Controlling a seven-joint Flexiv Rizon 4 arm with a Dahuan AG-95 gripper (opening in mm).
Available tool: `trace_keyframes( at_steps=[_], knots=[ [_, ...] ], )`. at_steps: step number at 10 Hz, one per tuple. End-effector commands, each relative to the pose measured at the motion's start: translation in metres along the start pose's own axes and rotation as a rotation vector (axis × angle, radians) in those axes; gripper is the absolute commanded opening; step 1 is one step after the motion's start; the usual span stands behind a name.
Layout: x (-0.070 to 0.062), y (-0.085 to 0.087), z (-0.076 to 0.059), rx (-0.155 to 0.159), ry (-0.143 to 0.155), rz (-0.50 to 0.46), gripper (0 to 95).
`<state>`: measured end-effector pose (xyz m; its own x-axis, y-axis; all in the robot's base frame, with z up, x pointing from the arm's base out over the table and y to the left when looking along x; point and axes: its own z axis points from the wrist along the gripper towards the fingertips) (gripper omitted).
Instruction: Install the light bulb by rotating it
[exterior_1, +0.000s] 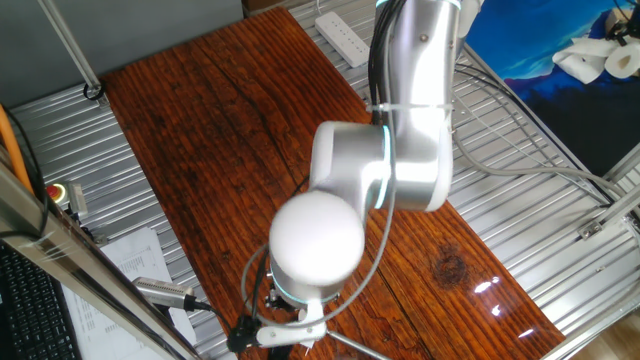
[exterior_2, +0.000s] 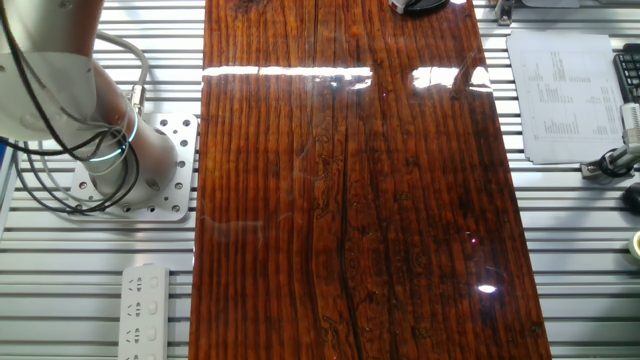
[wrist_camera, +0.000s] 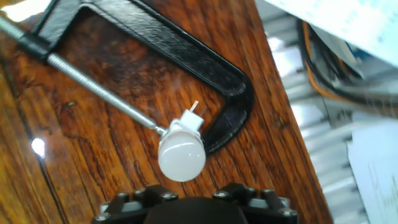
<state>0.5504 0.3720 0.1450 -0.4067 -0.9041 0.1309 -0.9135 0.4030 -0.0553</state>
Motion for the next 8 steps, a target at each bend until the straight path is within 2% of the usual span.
trace_keyframes(
  at_steps=[1, 4, 5, 7, 8],
  knots=[
    [0.016, -0.003, -0.001, 0.002, -0.004, 0.138, 0.0],
    [0.032, -0.009, 0.001, -0.005, -0.008, 0.242, 0.0],
    [0.043, -0.013, 0.005, -0.018, -0.024, 0.331, 0.0],
    [0.048, -0.014, 0.006, -0.010, -0.007, 0.409, 0.0],
    [0.048, -0.015, 0.008, -0.020, -0.008, 0.499, 0.0]
  ],
)
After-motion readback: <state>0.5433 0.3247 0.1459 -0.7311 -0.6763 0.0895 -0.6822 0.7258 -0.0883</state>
